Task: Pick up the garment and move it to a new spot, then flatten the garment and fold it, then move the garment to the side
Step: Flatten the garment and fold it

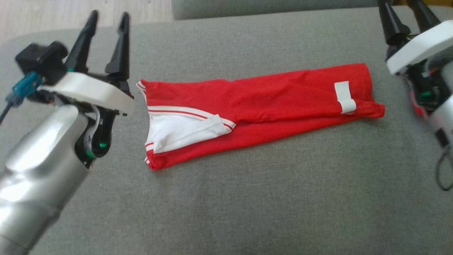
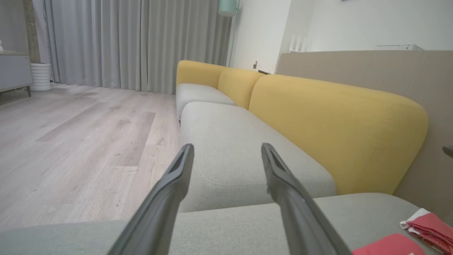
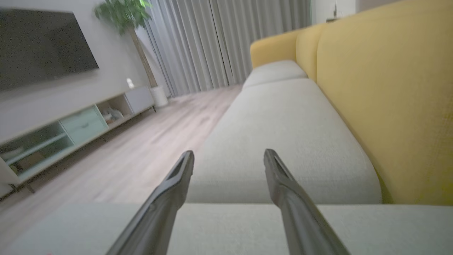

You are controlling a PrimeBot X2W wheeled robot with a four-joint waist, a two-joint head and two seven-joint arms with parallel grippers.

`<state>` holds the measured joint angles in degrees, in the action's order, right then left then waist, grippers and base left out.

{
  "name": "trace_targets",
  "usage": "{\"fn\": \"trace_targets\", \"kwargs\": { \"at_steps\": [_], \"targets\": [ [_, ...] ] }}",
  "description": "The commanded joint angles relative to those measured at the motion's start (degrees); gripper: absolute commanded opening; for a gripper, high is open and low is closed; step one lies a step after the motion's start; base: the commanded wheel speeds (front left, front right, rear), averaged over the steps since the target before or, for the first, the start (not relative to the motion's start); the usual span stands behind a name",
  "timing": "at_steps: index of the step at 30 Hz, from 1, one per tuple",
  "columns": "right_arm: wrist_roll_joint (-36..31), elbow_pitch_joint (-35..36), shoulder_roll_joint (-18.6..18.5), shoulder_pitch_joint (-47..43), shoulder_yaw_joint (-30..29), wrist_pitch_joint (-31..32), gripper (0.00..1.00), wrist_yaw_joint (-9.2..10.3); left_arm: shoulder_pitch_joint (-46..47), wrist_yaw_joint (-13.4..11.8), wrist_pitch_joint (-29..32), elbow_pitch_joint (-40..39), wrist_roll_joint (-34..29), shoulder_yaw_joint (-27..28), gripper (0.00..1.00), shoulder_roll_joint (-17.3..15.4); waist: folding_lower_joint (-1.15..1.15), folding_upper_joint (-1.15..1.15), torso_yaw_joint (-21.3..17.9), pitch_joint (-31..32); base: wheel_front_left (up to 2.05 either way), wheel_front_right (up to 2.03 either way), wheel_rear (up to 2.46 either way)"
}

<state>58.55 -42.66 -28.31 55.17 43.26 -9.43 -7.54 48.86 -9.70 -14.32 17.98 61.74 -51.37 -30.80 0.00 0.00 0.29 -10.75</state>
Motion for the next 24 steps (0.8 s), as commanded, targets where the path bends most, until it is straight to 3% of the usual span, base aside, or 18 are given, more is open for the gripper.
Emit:
{"fn": "trace_targets", "kwargs": {
  "at_steps": [1,5,7,11,14,19,24],
  "targets": [
    [-0.91,0.55,0.81,-1.61,-1.46,-2.28,1.00,0.05,-0.16,-0.84,-0.55,-1.01,-1.26,4.52,1.00,-1.00,0.00,0.00,0.04,0.93,0.00,0.00,0.00],
    [-5.74,-0.64,5.86,-5.26,-7.47,-5.37,1.00,0.05,-8.19,-2.78,-0.65,-4.98,-9.66,16.26,1.00,3.36,0.00,0.00,0.11,2.04,0.00,0.00,0.00],
    [-10.64,0.69,8.32,-8.00,-13.15,-5.51,1.00,0.05,-13.45,-2.83,-0.66,-6.70,-14.23,20.84,1.00,5.98,0.00,0.00,0.09,2.45,0.00,0.00,0.00],
    [-22.66,6.85,15.41,-18.44,-26.45,-5.54,1.00,0.05,-23.01,-1.18,-0.66,-7.80,-21.21,26.64,1.00,11.20,0.00,0.00,0.16,3.18,0.00,0.00,0.00],
    [-32.08,12.17,21.04,-27.02,-33.27,-5.55,1.00,0.05,-28.32,0.30,-0.67,-7.50,-25.35,29.88,1.00,14.72,0.00,0.00,0.27,3.42,0.00,0.00,0.00],
    [-40.06,18.15,24.93,-36.26,-38.37,-5.56,1.00,0.05,-34.17,3.60,-0.67,-6.67,-30.77,35.01,1.00,19.95,0.00,0.00,0.71,3.61,0.00,0.00,0.00],
    [-40.72,20.58,25.38,-38.37,-39.07,-5.56,1.00,0.05,-35.81,7.03,-0.67,-5.51,-34.46,38.81,1.00,23.19,0.00,0.00,1.17,2.78,0.00,0.00,0.00]
  ]
}}
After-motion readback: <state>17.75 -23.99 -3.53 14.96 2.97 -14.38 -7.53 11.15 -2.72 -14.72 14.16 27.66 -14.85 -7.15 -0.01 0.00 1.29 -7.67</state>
